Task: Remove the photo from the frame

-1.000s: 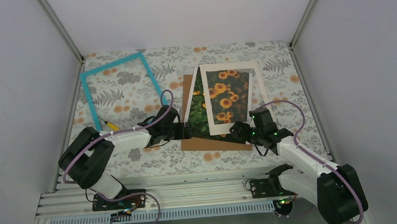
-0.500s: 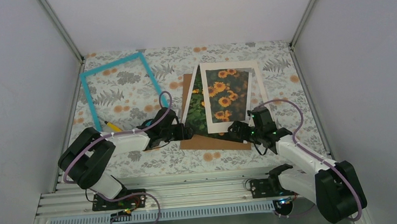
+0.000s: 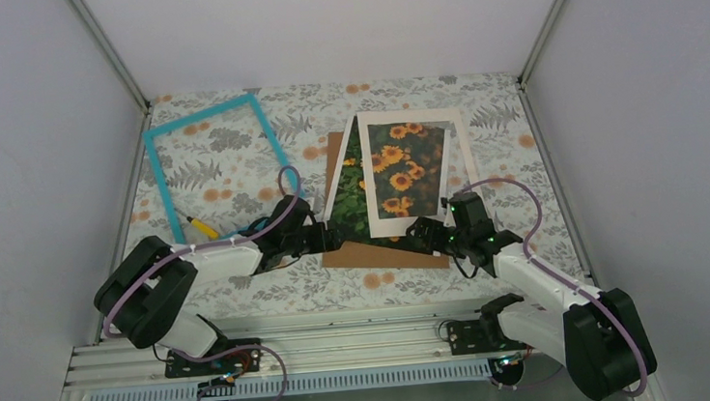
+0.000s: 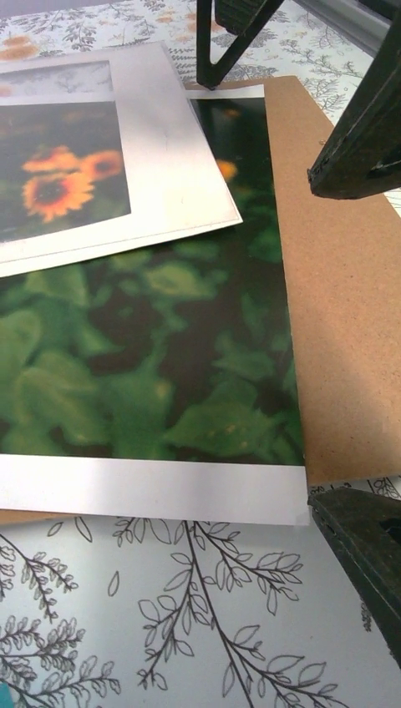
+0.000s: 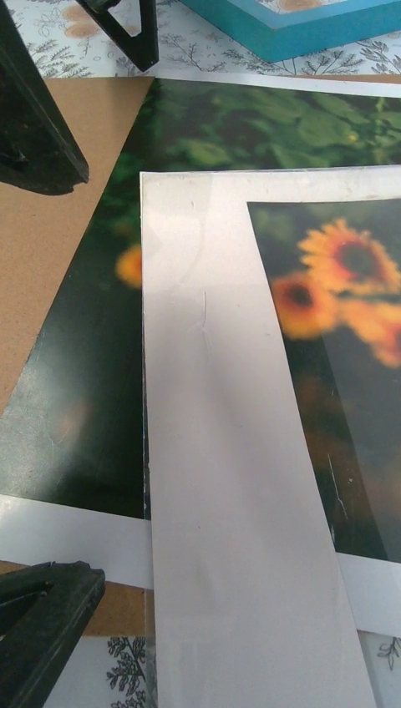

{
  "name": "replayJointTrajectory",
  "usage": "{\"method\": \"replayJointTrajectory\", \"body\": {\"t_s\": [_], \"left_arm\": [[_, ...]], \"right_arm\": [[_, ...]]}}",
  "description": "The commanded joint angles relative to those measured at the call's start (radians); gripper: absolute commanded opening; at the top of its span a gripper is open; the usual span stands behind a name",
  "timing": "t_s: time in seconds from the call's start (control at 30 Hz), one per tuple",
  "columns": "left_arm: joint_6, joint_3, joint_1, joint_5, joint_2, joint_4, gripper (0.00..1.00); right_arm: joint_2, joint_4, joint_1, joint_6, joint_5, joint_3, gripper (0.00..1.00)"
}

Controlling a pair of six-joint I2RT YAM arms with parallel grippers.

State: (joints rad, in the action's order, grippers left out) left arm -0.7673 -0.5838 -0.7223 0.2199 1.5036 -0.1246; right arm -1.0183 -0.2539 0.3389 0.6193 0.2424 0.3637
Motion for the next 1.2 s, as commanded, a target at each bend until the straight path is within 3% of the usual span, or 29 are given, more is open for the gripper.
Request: {"method": "replayJointTrajectory", "body": {"t_s": [0.0, 0.3, 0.73, 1.17], "left_arm": [[0.028, -0.037, -0.001, -0.011, 0.000, 0.009, 0.86], [-0.012, -0.058, 0.004, -0.131, 0.005, 0.116, 0.87], [-0.007, -0.084, 0.033, -0.005, 0.099, 0.030, 0.86], [-0.022, -0.097, 0.038, 0.039, 0.015, 0.000, 0.81]], "right_arm": [[-0.008, -0.013, 0.000, -0.009, 0.036, -0.029, 1.00], [-0.002, -0.017, 0.001, -0.011, 0.030, -0.033, 1.00], [0.001, -0.015, 0.001, -0.010, 0.025, -0.033, 1.00], [0.005, -0.010, 0.000, -0.009, 0.025, -0.033, 1.00]]}}
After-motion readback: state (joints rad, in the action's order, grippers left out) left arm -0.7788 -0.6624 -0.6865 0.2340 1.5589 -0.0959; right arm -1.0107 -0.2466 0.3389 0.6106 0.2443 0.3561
